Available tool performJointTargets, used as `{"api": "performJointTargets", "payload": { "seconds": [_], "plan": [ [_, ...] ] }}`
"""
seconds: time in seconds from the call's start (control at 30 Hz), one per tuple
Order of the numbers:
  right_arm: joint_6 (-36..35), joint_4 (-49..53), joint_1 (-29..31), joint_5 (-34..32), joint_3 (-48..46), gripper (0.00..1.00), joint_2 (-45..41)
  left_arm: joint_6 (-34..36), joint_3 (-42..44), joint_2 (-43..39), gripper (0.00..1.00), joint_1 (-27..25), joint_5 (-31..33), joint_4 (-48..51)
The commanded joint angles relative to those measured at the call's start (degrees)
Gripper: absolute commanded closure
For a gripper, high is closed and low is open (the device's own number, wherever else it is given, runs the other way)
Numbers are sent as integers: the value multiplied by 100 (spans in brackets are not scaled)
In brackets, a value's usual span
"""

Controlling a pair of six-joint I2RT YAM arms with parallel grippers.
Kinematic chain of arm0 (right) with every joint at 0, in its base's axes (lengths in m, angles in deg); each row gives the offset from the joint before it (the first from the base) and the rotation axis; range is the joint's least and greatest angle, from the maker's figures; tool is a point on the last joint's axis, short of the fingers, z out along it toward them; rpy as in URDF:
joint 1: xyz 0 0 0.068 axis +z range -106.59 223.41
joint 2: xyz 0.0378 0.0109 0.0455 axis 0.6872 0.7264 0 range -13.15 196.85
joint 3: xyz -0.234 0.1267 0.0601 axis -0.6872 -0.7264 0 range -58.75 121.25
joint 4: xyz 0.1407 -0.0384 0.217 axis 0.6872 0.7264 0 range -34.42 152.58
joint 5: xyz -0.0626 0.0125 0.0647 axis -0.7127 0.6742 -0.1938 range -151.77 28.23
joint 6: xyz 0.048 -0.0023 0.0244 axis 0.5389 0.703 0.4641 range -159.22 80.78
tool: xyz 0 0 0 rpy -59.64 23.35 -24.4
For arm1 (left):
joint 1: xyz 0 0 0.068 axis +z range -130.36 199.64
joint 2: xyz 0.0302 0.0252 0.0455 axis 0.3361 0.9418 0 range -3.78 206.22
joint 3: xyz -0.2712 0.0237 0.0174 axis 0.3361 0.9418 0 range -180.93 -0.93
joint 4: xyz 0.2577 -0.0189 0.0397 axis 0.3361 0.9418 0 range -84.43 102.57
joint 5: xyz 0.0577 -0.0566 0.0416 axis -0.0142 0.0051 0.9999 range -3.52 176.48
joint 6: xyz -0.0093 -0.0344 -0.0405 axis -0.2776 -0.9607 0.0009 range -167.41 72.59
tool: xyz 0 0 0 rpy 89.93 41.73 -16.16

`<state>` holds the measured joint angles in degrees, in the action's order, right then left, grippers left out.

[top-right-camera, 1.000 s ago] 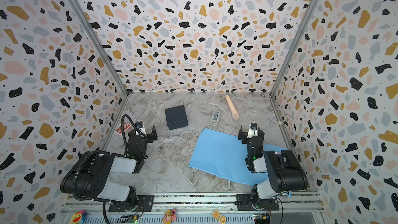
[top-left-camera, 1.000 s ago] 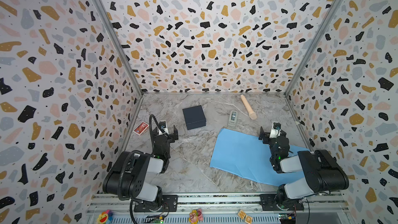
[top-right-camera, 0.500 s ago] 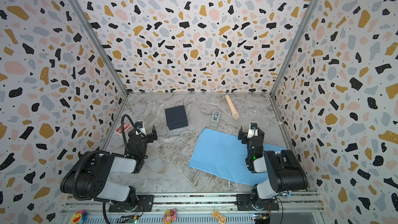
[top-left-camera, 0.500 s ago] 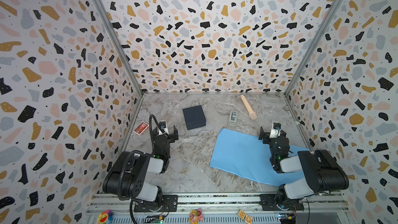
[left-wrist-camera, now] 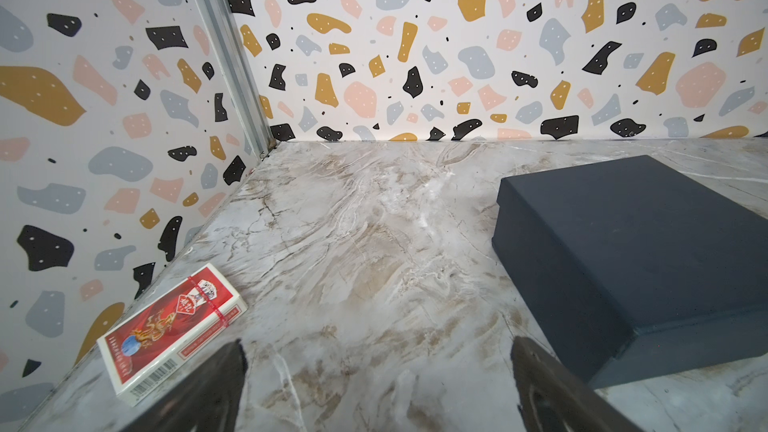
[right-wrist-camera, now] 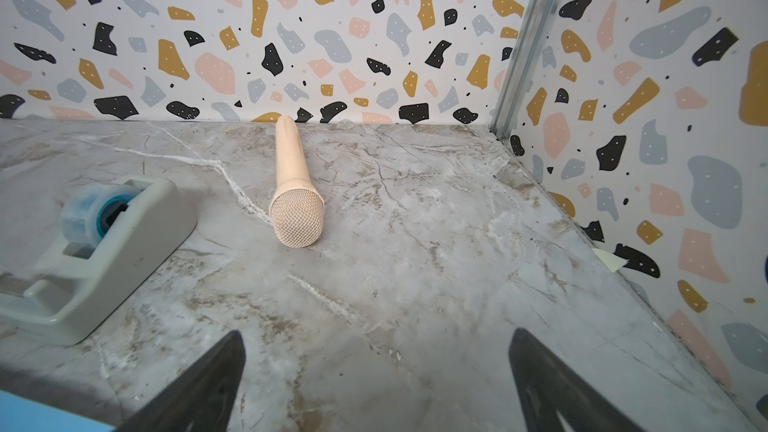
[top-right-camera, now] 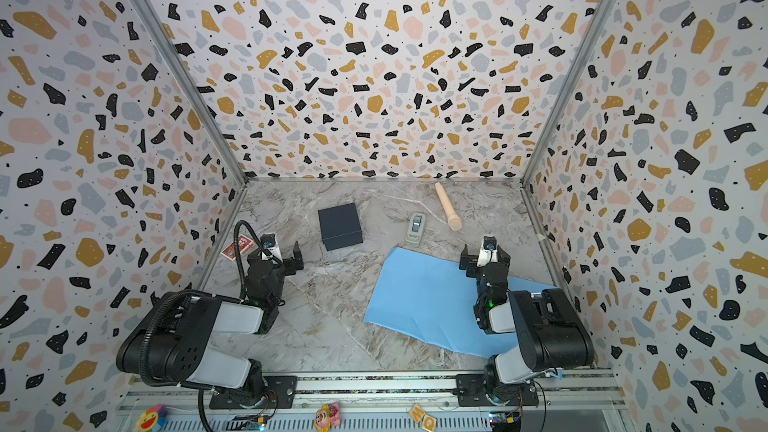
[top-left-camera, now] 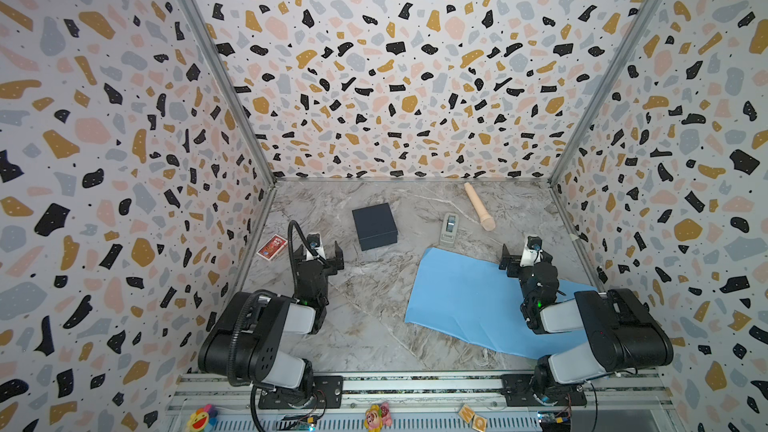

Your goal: Wrap the gift box in paper

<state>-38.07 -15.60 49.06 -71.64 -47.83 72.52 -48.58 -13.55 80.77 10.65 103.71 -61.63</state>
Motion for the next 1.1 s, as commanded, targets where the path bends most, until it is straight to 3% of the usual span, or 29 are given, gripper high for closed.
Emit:
{"api": "performJointTargets", "payload": {
  "seconds": [0.0, 0.13, 0.23, 0.27, 0.33, 0.4, 0.43, 0.57, 0.63, 0.77, 0.83, 0.9, 1.07],
  "plan": [
    [-23, -115, -4, -6, 34, 1, -41, -49, 67, -38, 0, 38, 106, -375],
    [85, 104, 36, -285, -21, 1, -383, -244, 103, -216, 0, 38, 497, -352],
    [-16, 1172, 274, -884, 299, 1, -1094, -683, -239, -1021, 1, 42, 1542, 1083],
    [159, 1772, 311, -1035, 522, 1, -1370, -955, -483, -1330, 0, 38, 1925, 1789],
    [1469, 2954, 231, -1375, 966, 0, -1780, -1705, -876, -1739, 0, 43, 2365, 2808],
    [2398, 3823, 78, -810, 1229, 2, -2009, -2081, -1234, -1977, 0, 40, 1872, 3551],
    [2639, 4171, 84, -347, 1347, 3, -2060, -2241, -1383, -2048, 0, 38, 1335, 3830],
    [2953, 5395, 563, 887, 1785, 8, -2067, -3078, -1513, -1993, 10, -160, -1370, 3956],
    [2901, 5988, 911, 1407, 1944, 11, -2067, -3268, -1580, -1881, 13, -795, -2148, 4173],
    [2810, 7328, 1115, 2588, 2287, 14, -1852, -2972, -2071, -1635, 14, -2312, -2347, 5889],
    [2792, 7690, 1147, 3021, 2259, 16, -1827, -2973, -2128, -1584, 14, -2742, -2470, 6560],
    [2760, 7972, 1196, 3272, 2230, 18, -1788, -3095, -2035, -1593, 15, -2941, -2778, 6832],
    [2747, 8253, 1325, 3095, 2088, 21, -1774, -3253, -2006, -1163, 19, -3340, -3355, 6878]
  ]
}}
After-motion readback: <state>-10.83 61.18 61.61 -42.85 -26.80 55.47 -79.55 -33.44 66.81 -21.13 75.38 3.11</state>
